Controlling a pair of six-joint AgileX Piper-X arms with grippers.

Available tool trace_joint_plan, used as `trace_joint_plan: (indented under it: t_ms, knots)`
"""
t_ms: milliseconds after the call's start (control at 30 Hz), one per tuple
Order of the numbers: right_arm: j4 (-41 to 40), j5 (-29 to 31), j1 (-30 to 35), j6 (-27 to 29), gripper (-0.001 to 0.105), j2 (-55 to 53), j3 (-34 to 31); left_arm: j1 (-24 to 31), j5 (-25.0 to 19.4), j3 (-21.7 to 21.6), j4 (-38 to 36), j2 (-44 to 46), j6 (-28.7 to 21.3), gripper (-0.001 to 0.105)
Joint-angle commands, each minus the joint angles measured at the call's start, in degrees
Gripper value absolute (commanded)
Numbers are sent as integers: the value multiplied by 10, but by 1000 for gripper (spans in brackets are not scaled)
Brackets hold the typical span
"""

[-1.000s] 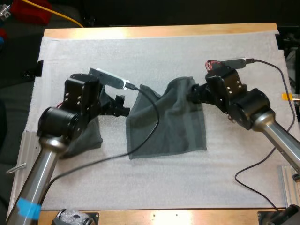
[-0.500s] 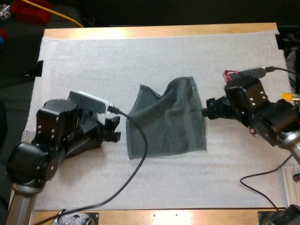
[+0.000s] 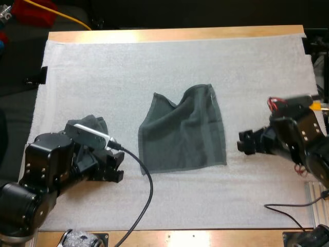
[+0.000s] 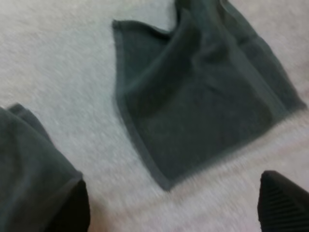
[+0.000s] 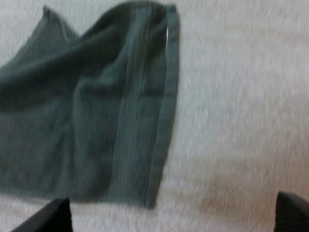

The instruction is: Pick towel from pile, fold and stack

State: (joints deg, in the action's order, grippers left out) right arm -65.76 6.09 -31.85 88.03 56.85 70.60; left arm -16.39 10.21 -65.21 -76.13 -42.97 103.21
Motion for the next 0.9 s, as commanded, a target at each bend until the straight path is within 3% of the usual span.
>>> trace_joint_plan:
  t_ms: [0,267,533,867]
  knots:
    - [-5,-8,2,-5,79,-11,-11,-1,13,0,-12,3,4,69]
    - [1,-11,2,-22,79,-61,-103,-1,74,26,-33,3,3,69]
    - [77,-60,2,-78,79,-62,-165,-1,81,112,-4,3,21,69]
    - [186,-103,4,-161,79,-40,-238,-1,100,149,44,3,49,69]
